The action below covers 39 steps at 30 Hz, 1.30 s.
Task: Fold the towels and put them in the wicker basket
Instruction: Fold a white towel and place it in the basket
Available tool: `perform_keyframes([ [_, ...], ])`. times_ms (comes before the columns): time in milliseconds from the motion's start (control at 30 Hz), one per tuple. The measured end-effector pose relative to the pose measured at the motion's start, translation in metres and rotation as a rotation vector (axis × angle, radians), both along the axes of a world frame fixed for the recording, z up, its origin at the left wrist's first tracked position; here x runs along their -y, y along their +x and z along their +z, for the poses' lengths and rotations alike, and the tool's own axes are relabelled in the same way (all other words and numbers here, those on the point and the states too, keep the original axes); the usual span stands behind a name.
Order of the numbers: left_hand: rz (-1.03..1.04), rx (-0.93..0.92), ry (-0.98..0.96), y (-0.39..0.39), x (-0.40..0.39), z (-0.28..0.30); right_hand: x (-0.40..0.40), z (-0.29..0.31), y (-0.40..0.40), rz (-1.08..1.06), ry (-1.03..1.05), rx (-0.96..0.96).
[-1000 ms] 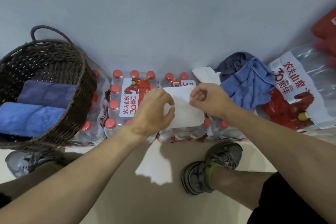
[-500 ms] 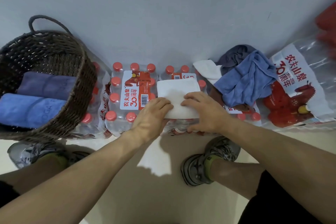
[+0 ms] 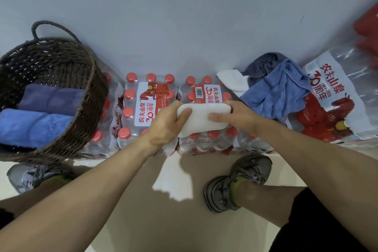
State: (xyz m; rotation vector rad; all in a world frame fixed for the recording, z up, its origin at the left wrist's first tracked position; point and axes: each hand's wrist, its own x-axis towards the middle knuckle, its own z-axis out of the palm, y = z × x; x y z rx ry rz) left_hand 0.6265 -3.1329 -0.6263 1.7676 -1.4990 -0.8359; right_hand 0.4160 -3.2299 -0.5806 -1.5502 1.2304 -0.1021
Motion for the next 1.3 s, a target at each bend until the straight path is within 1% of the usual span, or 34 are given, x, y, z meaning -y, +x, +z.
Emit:
perform_keyframes([
  [67,0.036,-0.022,0.041,-0.001,0.003,-0.001,0.003,-0.004,-0.003,-0.023,0.082,0.022],
  [133,0.075,-0.026,0.102,-0.001,0.007,-0.002,0.005,-0.009,-0.004,-0.097,0.090,0.042],
  [200,0.083,0.050,0.154,-0.001,0.012,-0.003,0.004,-0.014,-0.003,-0.164,0.028,0.034],
  [233,0.081,0.095,0.162,0.000,0.014,-0.003,0.002,-0.016,-0.001,-0.162,-0.026,0.010],
  [333,0.019,0.144,0.166,0.001,0.015,0.000,-0.003,-0.023,0.005,-0.095,-0.164,-0.091],
  [400,-0.079,0.099,0.195,0.001,0.011,0.002,-0.005,-0.024,0.008,-0.044,-0.227,-0.169],
  [500,-0.179,0.064,0.284,0.002,0.010,0.005,-0.006,-0.025,0.009,-0.002,-0.249,-0.253],
  [633,-0.291,0.200,0.384,0.003,0.013,0.005,-0.008,-0.026,0.011,0.019,-0.255,-0.320],
  [733,-0.334,0.179,0.470,0.004,0.012,0.005,-0.007,-0.025,0.012,0.034,-0.260,-0.359],
  [800,-0.350,0.237,0.470,0.000,0.013,0.006,-0.006,-0.025,0.011,0.034,-0.244,-0.379],
  [867,-0.346,0.360,0.430,-0.007,0.013,0.005,-0.005,-0.024,0.011,0.051,-0.237,-0.408],
  [933,-0.342,0.404,0.405,-0.011,0.011,0.006,-0.004,-0.023,0.012,0.077,-0.239,-0.434],
  [1100,-0.382,0.289,0.468,-0.007,0.014,0.007,-0.005,-0.023,0.014,0.096,-0.243,-0.470],
  [1200,-0.340,0.038,0.579,-0.005,0.013,0.003,-0.004,-0.022,0.012,0.092,-0.225,-0.463],
  [1233,-0.308,-0.014,0.598,-0.003,0.012,0.001,-0.004,-0.022,0.011,0.093,-0.217,-0.461],
  [1300,-0.231,0.006,0.589,-0.002,0.011,0.000,-0.004,-0.023,0.010,0.097,-0.206,-0.455],
])
